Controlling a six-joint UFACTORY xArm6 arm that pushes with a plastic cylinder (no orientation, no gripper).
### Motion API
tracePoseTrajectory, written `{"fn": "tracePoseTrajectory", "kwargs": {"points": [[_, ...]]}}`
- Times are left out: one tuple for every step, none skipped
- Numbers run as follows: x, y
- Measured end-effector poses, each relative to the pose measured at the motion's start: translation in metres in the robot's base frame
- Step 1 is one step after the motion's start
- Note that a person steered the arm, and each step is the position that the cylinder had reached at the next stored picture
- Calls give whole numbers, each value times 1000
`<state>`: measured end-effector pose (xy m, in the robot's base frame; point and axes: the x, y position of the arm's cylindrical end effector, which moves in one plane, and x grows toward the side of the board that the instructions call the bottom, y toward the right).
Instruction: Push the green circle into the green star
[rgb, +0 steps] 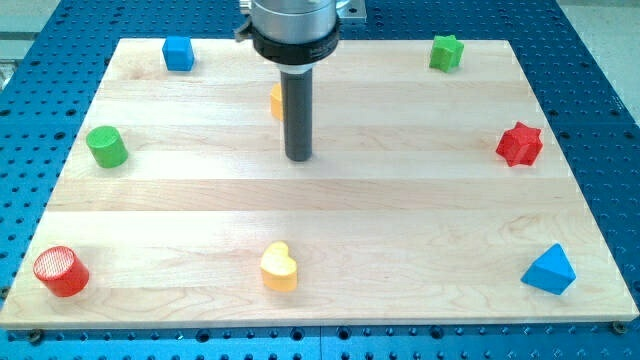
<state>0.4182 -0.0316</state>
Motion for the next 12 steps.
{"fn": "tracePoseTrajectory", "kwargs": {"points": [[2,-59],[53,-126],[58,-220],[21,-269],[7,-242],[7,-181],[6,-163],[-13,-166],[-14,-99],[-21,-47],[-37,-64],[-37,4]]}}
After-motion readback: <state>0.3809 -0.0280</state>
